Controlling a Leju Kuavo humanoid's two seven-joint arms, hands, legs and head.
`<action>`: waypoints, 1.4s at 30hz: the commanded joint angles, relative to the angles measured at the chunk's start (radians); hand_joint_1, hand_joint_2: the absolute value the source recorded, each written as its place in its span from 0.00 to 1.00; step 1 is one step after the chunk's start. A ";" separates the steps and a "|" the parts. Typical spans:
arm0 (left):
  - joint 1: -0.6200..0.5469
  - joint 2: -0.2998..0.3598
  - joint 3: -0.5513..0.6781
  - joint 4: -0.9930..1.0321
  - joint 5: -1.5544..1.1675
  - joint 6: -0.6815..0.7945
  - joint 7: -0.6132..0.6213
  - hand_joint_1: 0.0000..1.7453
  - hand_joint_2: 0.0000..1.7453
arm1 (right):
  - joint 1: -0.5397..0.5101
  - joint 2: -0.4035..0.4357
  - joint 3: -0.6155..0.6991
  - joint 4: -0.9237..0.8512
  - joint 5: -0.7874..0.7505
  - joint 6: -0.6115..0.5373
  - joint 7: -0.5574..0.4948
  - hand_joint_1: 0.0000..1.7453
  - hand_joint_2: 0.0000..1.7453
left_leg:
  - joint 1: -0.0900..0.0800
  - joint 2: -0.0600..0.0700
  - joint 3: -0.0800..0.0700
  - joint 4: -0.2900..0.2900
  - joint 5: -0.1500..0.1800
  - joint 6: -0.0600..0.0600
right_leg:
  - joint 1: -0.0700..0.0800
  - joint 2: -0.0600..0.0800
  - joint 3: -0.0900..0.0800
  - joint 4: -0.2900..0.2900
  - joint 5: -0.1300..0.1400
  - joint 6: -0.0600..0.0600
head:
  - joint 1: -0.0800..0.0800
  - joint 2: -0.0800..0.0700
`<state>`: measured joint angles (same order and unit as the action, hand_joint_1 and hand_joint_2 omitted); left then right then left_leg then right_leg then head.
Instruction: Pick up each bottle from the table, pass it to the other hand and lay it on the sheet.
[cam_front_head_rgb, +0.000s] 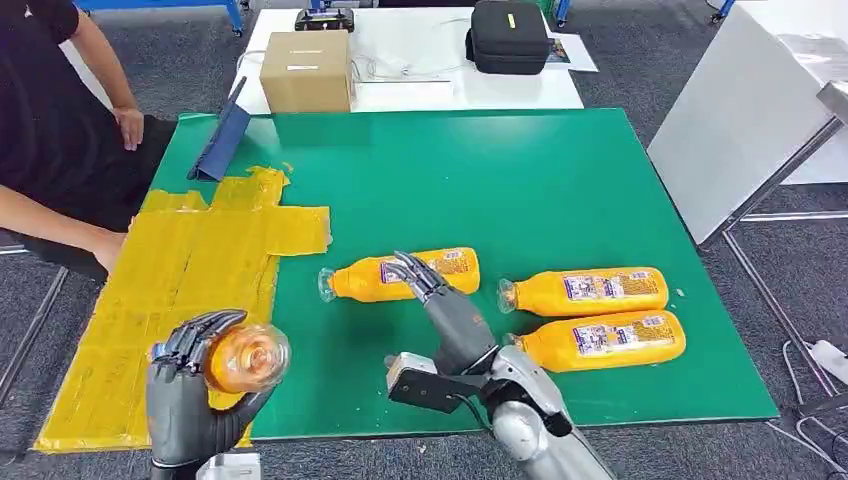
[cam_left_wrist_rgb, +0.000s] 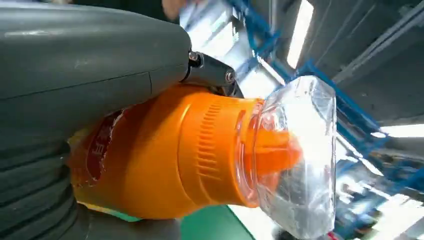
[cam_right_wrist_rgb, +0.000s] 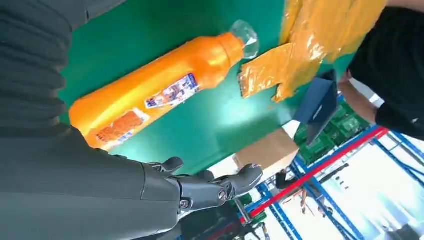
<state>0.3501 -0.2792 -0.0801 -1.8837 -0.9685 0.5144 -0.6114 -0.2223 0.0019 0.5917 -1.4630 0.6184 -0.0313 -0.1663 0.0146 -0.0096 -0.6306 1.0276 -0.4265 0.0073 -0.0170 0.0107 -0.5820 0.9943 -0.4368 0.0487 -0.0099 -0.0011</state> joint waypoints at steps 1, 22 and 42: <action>-0.141 0.220 -0.099 0.357 -0.602 0.184 0.400 1.00 1.00 | -0.179 -0.062 -0.019 0.164 -0.073 0.056 0.004 0.00 1.00 | 0.000 0.000 0.008 -0.007 0.003 0.000 | 0.001 -0.002 0.008 -0.006 0.002 -0.004 | 0.000 0.000; -0.423 0.363 -0.238 1.081 -0.600 0.114 0.652 1.00 1.00 | -0.380 0.001 0.070 0.407 -0.127 0.099 0.008 0.00 1.00 | 0.001 -0.001 0.006 -0.004 0.004 0.000 | 0.001 -0.003 0.008 -0.003 0.003 -0.003 | 0.001 0.000; -0.482 0.382 -0.243 1.234 -0.602 0.184 0.676 0.00 0.00 | -0.416 0.013 0.076 0.482 -0.133 0.103 0.000 0.00 1.00 | -0.002 -0.009 0.024 -0.003 0.001 -0.002 | -0.001 -0.008 0.017 0.004 -0.013 -0.005 | 0.000 0.000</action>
<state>-0.1916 0.0976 -0.3212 -0.7969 -1.5652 0.7214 0.0679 -0.6132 0.0233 0.6363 -1.0685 0.4871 0.0614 -0.1648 0.0140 -0.0281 -0.5943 1.0228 -0.4246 0.0019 -0.0170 -0.0049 -0.5498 0.9949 -0.4529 0.0448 -0.0099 -0.0011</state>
